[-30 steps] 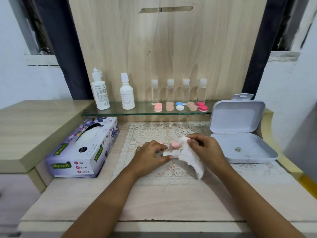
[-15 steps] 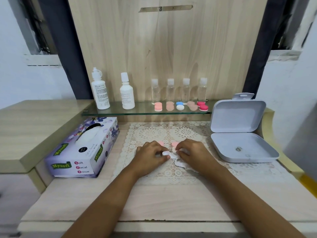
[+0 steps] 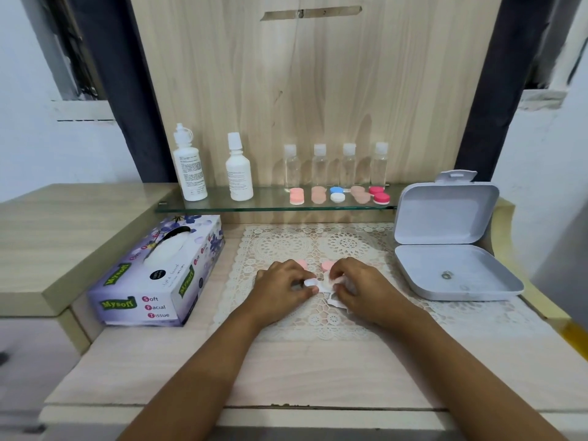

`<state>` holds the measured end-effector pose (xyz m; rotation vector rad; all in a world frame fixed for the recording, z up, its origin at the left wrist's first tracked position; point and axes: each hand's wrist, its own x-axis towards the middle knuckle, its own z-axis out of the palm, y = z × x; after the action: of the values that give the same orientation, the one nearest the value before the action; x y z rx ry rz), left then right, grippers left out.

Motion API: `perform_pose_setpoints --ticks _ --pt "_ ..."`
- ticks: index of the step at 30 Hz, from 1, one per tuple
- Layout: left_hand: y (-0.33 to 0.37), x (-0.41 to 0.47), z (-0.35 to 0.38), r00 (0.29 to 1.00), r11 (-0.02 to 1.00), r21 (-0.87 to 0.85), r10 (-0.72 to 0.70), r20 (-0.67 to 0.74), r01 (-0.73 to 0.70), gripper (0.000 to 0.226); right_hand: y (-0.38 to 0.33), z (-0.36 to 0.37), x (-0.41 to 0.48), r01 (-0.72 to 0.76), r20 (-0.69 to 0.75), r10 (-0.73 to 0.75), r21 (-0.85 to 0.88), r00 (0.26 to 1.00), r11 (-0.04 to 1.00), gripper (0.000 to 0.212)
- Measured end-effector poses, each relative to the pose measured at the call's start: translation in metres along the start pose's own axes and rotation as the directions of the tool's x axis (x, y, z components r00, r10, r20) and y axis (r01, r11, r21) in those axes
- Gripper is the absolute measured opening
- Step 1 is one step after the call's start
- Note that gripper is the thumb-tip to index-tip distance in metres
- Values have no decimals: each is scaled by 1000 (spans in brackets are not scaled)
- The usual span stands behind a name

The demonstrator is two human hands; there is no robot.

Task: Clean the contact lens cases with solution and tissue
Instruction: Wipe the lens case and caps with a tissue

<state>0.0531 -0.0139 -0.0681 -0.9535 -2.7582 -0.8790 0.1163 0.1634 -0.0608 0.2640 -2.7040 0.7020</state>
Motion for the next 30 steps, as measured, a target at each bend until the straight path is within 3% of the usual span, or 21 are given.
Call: perform_pose_setpoints --ticks 4,9,22,30 --pt "0 0 0 1000 1000 -2 4 -2 -4 30 6 3 1 44 -34 -43 12 998 999 24" --pt "0 1 1 1000 1000 -4 2 -7 -2 31 9 5 0 92 -20 -92 -19 996 996 16" --pt "-1 1 1 1000 1000 6 8 -2 -8 31 7 4 1 77 21 -76 -64 997 995 17" --pt "-1 1 1 1000 1000 6 14 -2 -14 30 5 5 -4 97 -64 -98 -16 993 995 13"
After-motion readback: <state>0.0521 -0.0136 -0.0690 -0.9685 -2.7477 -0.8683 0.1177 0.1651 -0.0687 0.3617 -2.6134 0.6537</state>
